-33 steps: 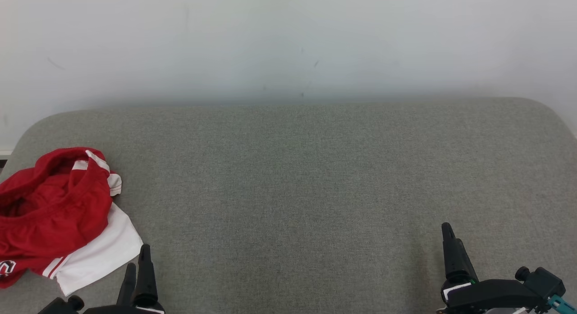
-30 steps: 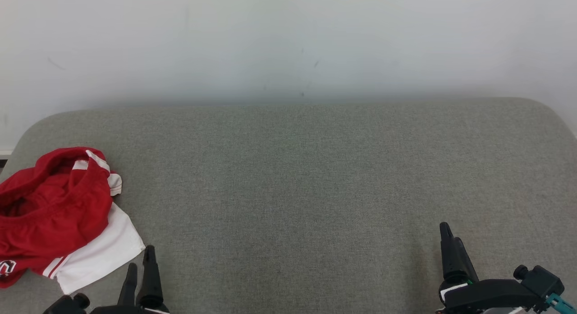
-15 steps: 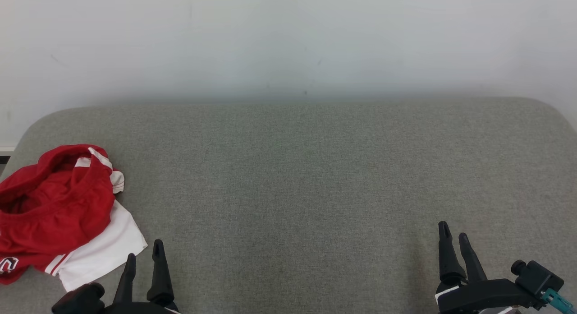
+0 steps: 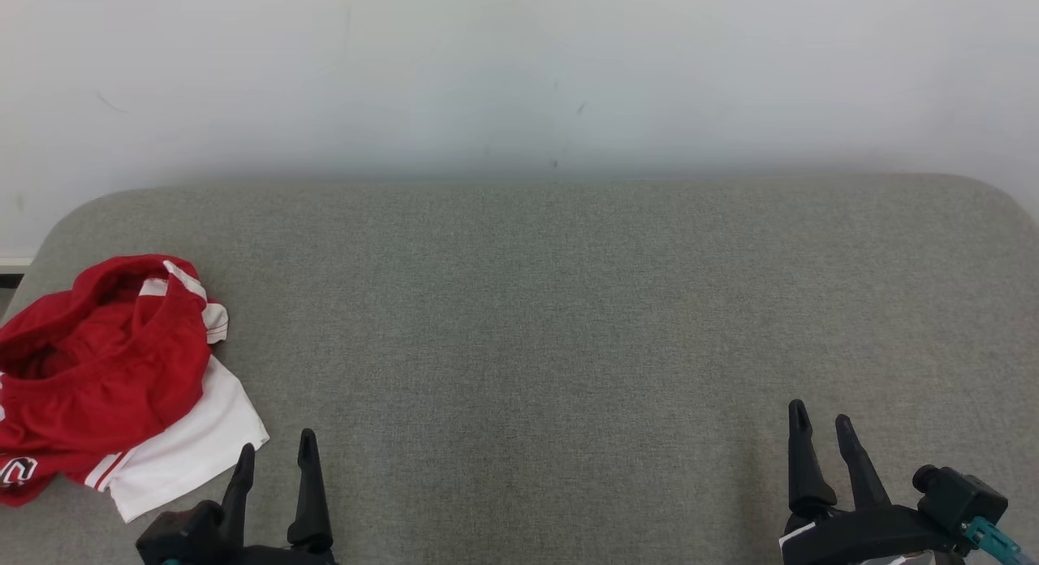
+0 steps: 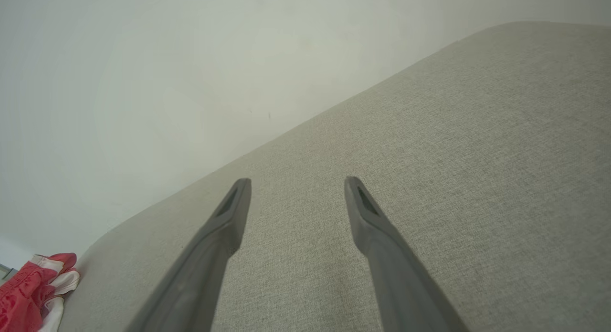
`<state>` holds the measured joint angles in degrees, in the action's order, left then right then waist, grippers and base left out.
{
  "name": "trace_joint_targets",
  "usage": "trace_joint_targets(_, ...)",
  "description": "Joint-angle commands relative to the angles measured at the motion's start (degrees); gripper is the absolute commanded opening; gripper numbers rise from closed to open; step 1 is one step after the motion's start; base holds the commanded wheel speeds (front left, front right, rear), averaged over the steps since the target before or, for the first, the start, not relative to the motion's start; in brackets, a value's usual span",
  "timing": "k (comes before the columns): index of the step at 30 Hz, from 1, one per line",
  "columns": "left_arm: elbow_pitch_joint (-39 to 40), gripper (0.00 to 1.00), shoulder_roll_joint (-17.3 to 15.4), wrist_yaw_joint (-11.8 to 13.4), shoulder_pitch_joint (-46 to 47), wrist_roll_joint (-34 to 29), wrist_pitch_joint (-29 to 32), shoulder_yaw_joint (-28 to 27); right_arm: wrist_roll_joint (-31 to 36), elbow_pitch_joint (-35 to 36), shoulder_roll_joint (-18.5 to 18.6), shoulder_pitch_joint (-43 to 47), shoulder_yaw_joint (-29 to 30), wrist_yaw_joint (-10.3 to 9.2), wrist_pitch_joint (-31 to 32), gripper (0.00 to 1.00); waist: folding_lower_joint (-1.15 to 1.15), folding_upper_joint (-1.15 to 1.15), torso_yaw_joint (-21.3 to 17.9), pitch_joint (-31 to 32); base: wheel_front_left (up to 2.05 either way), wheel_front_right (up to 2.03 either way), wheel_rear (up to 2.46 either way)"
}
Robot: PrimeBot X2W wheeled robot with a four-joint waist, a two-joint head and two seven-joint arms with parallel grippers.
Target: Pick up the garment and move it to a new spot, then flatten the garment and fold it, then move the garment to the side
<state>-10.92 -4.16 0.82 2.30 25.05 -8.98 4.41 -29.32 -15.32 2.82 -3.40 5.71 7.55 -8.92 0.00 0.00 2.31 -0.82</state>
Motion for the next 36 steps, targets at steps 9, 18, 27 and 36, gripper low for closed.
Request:
trace_joint_targets(9, -0.3, 1.0, -0.7, 1.2, 0.3, -5.5, -1.7, 1.5, 6.5, -0.3, 0.1, -0.3, 0.2, -0.08, -1.7, 1.0, 0.0, 0.0, 0.5, -0.1, 0.0, 0.0, 0.0)
trace_joint_targets(18, -1.3, 1.0, -0.6, 1.3, 0.2, -9.1, -2.8, 1.8, 11.7, -0.6, 0.1, -0.3, -0.2, -0.09, -2.9, 1.0, 0.0, 0.0, 0.6, -0.1, 0.0, 0.0, 0.0)
trace_joint_targets(27, -2.1, 1.0, -0.2, 1.0, 0.2, -12.3, -3.8, 1.8, 16.2, -1.2, 0.1, 0.0, -0.2, -0.1, -3.9, 1.0, 0.0, 0.0, 0.6, 0.1, 0.0, 0.0, 0.0)
trace_joint_targets(36, -4.6, 1.0, 0.4, 0.4, 0.8, -14.4, -4.9, 1.3, 19.6, -2.9, 0.1, -0.5, -0.6, -0.1, -4.9, 1.0, 0.0, 0.0, 0.9, 0.4, 0.0, 0.0, 0.0)
